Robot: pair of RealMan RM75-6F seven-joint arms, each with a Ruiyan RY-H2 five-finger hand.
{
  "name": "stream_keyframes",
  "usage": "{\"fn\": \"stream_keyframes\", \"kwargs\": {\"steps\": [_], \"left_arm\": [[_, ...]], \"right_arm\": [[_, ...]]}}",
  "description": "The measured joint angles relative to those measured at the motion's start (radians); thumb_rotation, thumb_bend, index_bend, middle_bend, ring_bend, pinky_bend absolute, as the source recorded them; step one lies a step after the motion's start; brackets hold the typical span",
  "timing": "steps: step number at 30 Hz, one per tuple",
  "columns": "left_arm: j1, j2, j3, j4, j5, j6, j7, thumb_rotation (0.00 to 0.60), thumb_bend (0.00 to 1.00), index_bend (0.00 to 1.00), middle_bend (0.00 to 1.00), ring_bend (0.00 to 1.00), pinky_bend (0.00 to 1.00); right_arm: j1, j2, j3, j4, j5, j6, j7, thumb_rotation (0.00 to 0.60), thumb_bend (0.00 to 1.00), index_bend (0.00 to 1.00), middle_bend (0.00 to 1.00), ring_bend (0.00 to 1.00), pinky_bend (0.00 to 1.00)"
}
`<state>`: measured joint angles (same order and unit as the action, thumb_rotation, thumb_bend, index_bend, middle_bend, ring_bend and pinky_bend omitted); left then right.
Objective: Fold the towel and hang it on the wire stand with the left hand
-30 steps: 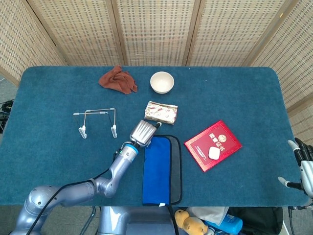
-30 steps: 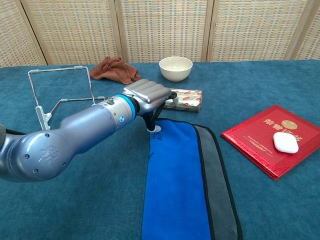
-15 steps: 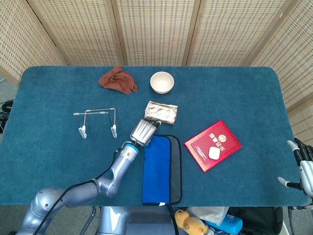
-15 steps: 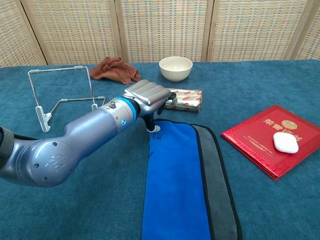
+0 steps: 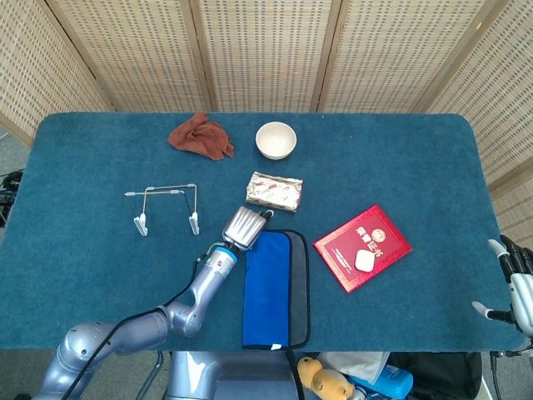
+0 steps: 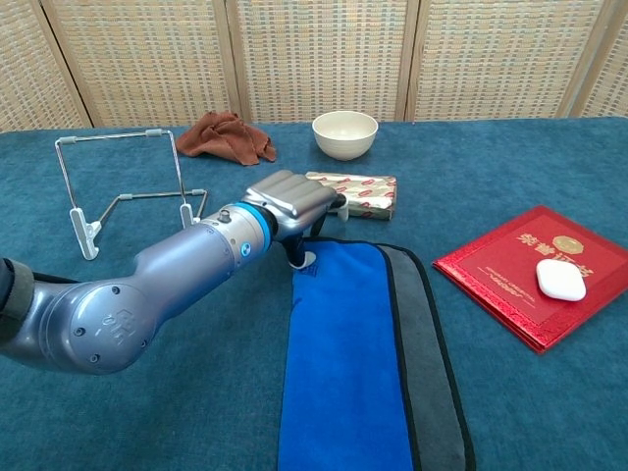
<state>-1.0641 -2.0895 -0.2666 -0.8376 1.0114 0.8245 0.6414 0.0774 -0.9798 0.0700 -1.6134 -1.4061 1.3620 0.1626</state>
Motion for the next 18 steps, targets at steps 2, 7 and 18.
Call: {"fn": "stream_keyframes", "kwargs": {"steps": [2,7,18], "left_arm": [[0.000,-0.002,0.001,0.000,0.000,-0.001,0.006,0.600,0.29,0.24,0.44,0.71,0.76],[0.003,-0.005,-0.001,0.000,-0.007,-0.006,0.014,0.600,0.29,0.26,0.45,0.71,0.76],[0.017,0.012,-0.006,-0.046,-0.031,-0.029,0.006,0.600,0.30,0.50,0.65,0.75,0.78]], "right_arm": [[0.000,0.000,0.000,0.000,0.001,0.000,0.002,0.600,0.00,0.00,0.00,0.00,0.00],[-0.001,0.002,0.000,0.001,-0.001,0.001,0.007,0.600,0.00,0.00,0.00,0.00,0.00],[-0.002,0.005,-0.002,-0.002,-0.005,0.003,0.011,0.600,0.00,0.00,0.00,0.00,0.00]]}}
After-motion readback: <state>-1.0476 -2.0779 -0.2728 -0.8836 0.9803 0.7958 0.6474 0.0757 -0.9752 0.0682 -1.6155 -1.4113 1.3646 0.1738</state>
